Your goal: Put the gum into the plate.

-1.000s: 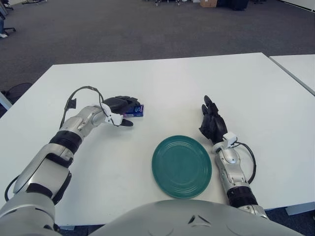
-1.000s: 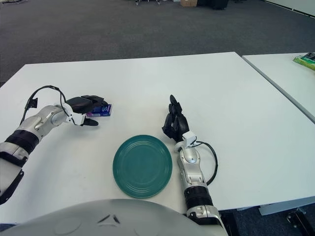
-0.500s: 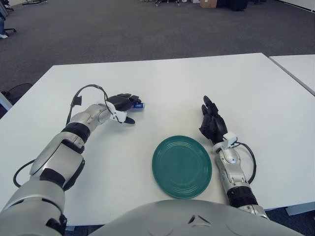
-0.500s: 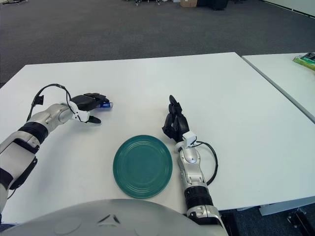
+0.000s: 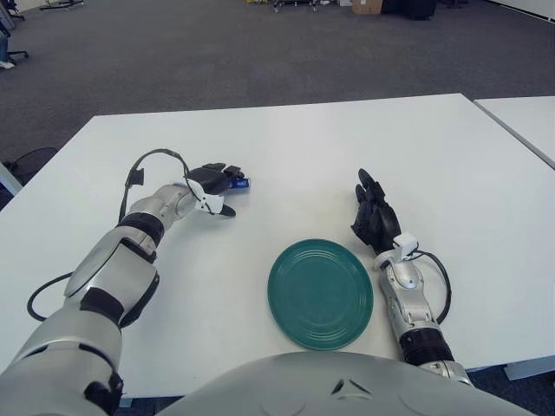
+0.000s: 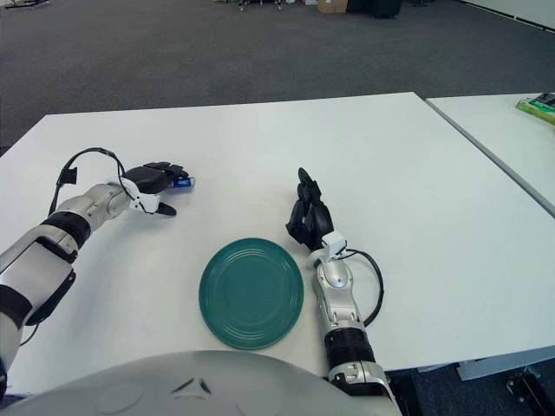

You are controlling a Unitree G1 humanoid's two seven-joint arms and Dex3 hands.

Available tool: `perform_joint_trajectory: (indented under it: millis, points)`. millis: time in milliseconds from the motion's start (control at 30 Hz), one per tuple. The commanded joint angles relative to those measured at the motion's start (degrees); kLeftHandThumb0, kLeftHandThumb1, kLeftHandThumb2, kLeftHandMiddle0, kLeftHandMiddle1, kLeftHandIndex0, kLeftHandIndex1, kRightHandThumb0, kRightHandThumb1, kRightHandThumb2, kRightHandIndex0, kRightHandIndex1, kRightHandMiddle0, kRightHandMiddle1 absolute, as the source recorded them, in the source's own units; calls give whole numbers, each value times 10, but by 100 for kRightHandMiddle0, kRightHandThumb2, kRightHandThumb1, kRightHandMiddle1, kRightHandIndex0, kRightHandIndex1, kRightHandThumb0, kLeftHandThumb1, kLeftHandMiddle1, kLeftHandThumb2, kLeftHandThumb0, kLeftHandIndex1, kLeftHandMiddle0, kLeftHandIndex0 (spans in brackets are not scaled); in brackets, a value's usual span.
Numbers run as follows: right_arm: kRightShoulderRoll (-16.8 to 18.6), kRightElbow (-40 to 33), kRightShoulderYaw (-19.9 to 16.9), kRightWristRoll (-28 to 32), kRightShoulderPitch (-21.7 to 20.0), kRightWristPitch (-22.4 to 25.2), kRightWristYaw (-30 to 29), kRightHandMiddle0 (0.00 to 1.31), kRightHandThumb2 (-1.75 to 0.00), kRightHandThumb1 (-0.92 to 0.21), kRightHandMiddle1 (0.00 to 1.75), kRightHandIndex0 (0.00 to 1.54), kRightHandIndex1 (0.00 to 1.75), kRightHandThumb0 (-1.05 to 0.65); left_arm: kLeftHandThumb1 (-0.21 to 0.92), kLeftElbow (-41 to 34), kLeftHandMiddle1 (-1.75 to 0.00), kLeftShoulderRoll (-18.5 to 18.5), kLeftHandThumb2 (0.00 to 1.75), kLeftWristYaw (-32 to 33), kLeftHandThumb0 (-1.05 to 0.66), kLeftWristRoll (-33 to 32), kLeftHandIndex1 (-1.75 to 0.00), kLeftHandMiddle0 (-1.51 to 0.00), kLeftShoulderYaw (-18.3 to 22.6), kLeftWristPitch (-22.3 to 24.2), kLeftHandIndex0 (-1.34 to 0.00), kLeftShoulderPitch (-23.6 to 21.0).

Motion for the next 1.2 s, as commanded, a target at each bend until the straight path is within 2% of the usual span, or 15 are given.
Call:
perform_joint_trajectory:
  millis: [0,400,433,533,567,600,633,733,867,1167]
  points:
    - [2,81,-10,6,58,64,-6,0,-96,-92,26,9,2,-79,92,33,-4,-10,22,-1,-90,15,-99,-25,-17,21,-3,35]
    - [2,90,-13,10,56,56,1,0,-95,-92,32,13,2,-82,92,68,-10,-32,30,-17,-86,-21,-99,-38,8,48,-1,25]
    - [2,91,-13,10,56,56,1,0,-95,-92,32,13,2,-81,92,68,-17,-33,30,-14,-85,-23,-103,-39,10,50,-1,26]
    - [2,92,-13,9,56,53,0,0,-94,-92,35,14,2,-81,92,69,-67,-38,30,1,-81,-28,-126,-31,13,58,-3,30]
    - [3,91,-13,10,56,52,-1,0,-94,-92,37,15,2,-81,92,68,-96,-44,28,13,-79,-31,-140,-28,16,67,-6,34]
    - [4,89,-14,10,57,52,-1,0,-94,-92,38,15,2,-80,82,66,-124,-53,45,32,-65,-34,-148,-35,19,83,-20,41]
    - [4,88,-14,11,57,52,-1,0,-95,-92,40,16,2,-80,72,65,-142,-60,66,44,-56,-37,-157,-46,21,95,-29,46]
    - [6,86,-15,11,58,52,-3,0,-95,-92,44,18,2,-79,57,65,-164,-73,94,85,-47,-42,-169,-64,29,132,-41,51]
    - [7,86,-17,11,58,51,-4,0,-93,-92,47,19,2,-79,47,65,-172,-81,111,113,-44,-45,-173,-80,34,153,-49,55]
    - [14,100,-35,24,50,48,-10,0,-91,-92,53,23,3,-79,38,65,-175,-97,124,191,-45,-52,-175,-105,49,144,-56,72]
